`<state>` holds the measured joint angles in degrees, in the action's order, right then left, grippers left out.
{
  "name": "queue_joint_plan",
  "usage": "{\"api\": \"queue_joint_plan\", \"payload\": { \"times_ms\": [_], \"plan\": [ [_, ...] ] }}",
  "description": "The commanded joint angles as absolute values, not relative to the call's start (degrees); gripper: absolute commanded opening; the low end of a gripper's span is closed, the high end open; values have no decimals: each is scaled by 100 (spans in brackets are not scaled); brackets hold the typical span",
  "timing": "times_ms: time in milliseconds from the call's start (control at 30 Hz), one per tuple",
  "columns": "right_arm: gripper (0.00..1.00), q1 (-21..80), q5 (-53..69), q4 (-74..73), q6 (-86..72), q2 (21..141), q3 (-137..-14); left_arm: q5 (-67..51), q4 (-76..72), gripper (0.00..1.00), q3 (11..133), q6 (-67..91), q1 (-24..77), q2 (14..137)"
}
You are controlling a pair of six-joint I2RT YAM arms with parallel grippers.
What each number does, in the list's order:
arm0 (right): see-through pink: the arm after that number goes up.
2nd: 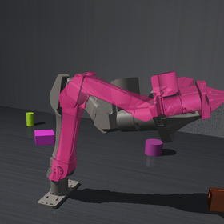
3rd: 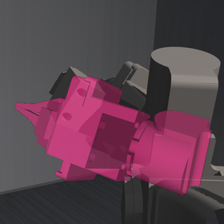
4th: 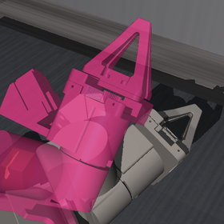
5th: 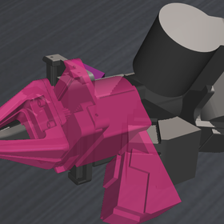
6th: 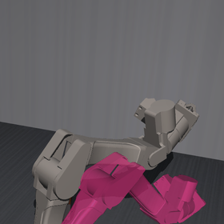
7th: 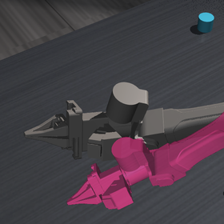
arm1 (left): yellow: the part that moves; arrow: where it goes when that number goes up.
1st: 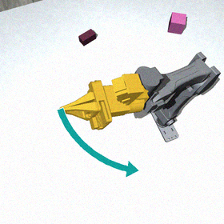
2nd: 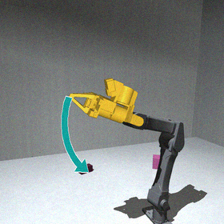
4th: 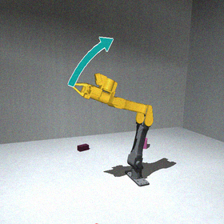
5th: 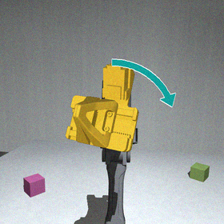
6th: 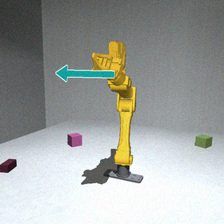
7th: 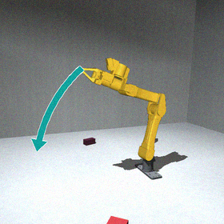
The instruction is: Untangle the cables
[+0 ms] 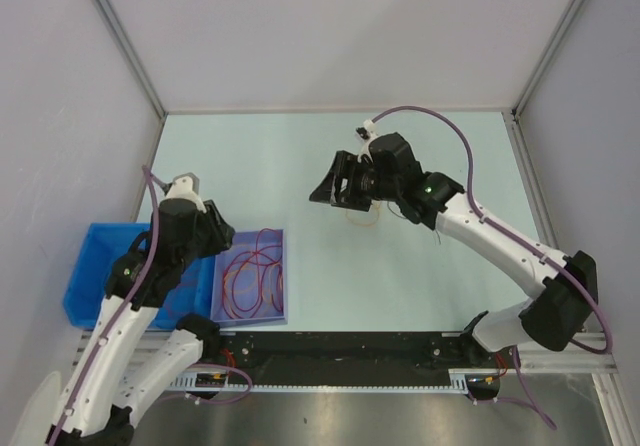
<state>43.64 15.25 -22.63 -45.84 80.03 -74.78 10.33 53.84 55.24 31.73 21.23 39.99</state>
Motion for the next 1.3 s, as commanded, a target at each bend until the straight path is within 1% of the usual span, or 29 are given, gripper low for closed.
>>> {"api": "queue_joint_plan", "payload": {
  "times_ms": [0, 133, 267, 367, 467, 600, 800, 933, 1033, 1167, 1267],
  "plan": [
    [69, 4079, 1389, -2135, -4316, 8252, -7479, 976, 4985, 43, 5318, 2417, 2083, 3429],
    [69, 3780, 1485, -2066, -4114, 8542, -7488, 651, 4545, 43, 5081, 2365, 2083, 2928],
    [70, 3569, 1766, -1837, -3701, 8858, -7532, 738, 4009, 43, 4712, 2320, 2083, 2549],
    [69, 3315, 1679, -1951, -3499, 9008, -7611, 887, 3797, 43, 4500, 2268, 2083, 2470],
    [68, 2981, 1293, -2327, -3314, 9062, -7664, 888, 3621, 43, 4351, 2154, 2083, 2470],
    [68, 2656, 110, -3013, -3112, 9018, -7664, 975, 3586, 44, 4281, 2136, 2083, 2522],
    [68, 2418, -1229, -4007, -2848, 9088, -7647, 1037, 3568, 45, 4201, 2188, 2083, 2461],
    [68, 1891, -1064, -4263, -3023, 9088, -7349, 1151, 3568, 45, 4157, 2215, 2083, 2382],
    [68, 1758, -1011, -4332, -3050, 9131, -7093, 1187, 3577, 46, 4140, 2224, 2083, 2364],
    [67, 1697, -1230, -4535, -3085, 9421, -6935, 1186, 3577, 46, 4131, 2224, 2083, 2356],
    [65, 1548, -1143, -4421, -3164, 9457, -6628, 1195, 3568, 46, 4113, 2233, 2083, 2320]
  ]
}}
